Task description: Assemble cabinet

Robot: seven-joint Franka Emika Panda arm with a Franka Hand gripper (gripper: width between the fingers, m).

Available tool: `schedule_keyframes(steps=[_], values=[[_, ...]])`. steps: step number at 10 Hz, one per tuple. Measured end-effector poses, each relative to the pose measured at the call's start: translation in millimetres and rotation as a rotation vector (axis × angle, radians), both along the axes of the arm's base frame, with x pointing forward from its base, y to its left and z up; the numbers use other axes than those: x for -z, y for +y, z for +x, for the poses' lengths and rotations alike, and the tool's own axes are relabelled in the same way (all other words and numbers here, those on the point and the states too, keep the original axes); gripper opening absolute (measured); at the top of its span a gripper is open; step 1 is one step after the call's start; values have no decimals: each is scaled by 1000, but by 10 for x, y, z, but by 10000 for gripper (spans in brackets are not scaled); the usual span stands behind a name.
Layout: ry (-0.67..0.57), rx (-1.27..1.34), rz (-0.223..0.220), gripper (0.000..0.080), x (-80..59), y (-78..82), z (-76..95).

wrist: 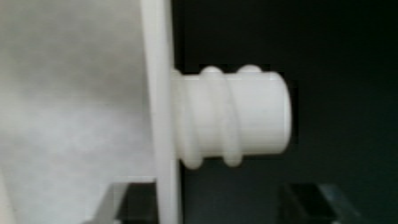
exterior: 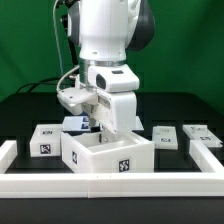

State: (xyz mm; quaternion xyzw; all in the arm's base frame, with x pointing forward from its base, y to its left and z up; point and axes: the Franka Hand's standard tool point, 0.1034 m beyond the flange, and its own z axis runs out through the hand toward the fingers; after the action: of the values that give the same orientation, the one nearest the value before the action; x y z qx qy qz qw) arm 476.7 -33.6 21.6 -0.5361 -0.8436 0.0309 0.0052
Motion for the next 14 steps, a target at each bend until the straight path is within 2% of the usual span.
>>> schedule_keyframes(steps=[1, 2, 3, 9, 11, 14], values=[[0, 0, 0, 91, 0, 0, 0], [0, 0, 0, 91, 0, 0, 0], [-8, 0, 1, 36, -8, 2, 18], [-13, 28, 2, 36, -9, 22, 23], [-22, 157, 4, 37, -8, 234, 32], [-38, 259, 7, 37, -5, 665, 122]])
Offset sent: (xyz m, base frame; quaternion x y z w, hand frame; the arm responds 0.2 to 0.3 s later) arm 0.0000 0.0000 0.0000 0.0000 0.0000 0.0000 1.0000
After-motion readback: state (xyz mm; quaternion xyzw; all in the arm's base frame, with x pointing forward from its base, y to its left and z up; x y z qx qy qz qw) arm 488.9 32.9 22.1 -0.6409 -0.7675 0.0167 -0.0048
